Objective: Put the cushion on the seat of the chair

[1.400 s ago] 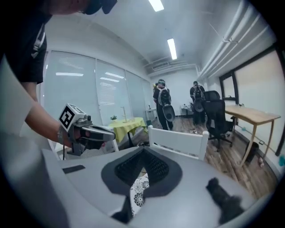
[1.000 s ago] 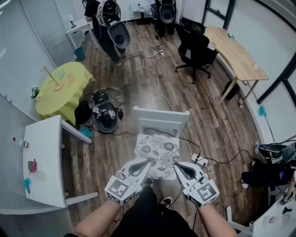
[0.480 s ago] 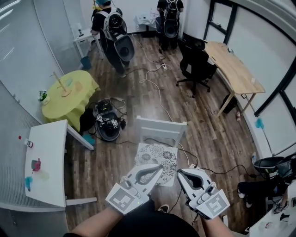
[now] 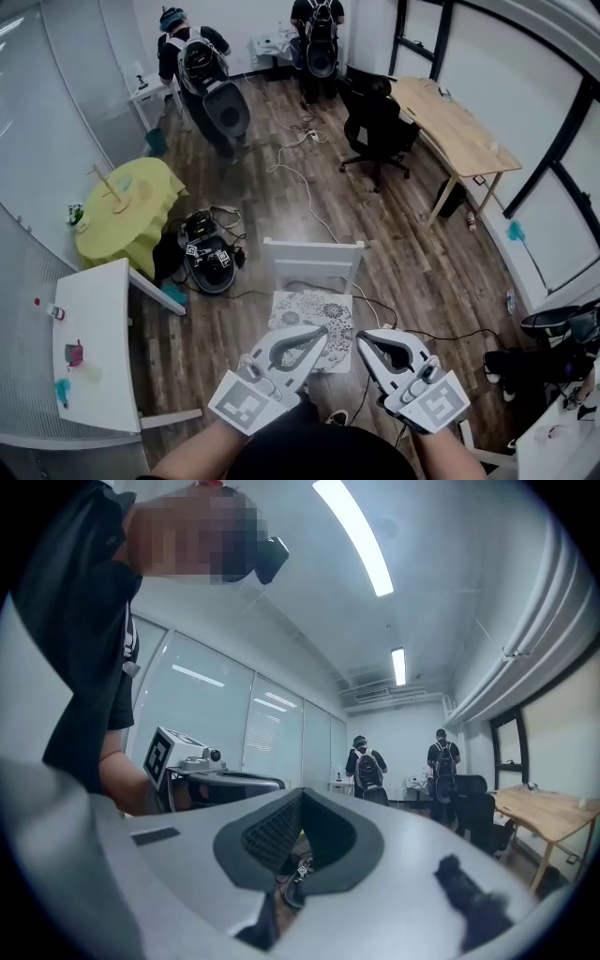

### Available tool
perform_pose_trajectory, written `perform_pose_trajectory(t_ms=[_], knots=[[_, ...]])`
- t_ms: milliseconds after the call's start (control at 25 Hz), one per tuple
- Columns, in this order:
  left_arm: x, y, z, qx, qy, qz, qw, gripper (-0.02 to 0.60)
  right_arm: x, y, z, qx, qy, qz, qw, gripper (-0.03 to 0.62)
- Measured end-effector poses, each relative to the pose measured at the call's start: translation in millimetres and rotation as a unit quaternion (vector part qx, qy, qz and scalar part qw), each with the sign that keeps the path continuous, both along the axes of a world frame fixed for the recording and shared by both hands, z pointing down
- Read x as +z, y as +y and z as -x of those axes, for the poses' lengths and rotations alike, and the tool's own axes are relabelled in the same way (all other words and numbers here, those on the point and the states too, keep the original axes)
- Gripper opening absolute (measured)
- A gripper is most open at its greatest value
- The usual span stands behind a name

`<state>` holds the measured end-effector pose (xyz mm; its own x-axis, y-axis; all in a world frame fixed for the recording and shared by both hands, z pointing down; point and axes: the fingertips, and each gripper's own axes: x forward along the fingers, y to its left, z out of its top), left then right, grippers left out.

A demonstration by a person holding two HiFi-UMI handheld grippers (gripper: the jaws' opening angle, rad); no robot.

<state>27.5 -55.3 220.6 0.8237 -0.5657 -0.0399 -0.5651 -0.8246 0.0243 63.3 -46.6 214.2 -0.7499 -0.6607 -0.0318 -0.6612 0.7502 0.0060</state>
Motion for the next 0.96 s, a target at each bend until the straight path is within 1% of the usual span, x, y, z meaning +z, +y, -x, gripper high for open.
perform_pose_trajectory(t_ms=[320, 520, 680, 960], knots=[[0.2, 0.8, -4.2, 0.002, -0.003, 0.002, 1.0, 0.011, 3.7, -2.0, -3.2, 0.006, -0.004, 0.005, 1.0, 0.014], [3.0, -1.7, -4.2, 0.001, -0.01, 0.003, 0.9999, 0.011, 6.3, -4.9, -3.1, 0.006, -0.002, 0.006, 1.0, 0.014], [1.9, -2.7, -10.0, -0.001, -0.01, -0.002, 1.0, 0.011, 7.4, -4.8, -6.8, 0.005, -0.002, 0.001, 1.0, 0.014], [5.4, -3.9, -6.9, -0.002, -0.017, -0.01, 0.9998, 0.011, 9.7, -5.7, -2.5, 0.005, -0.001, -0.001, 1.0, 0.014]])
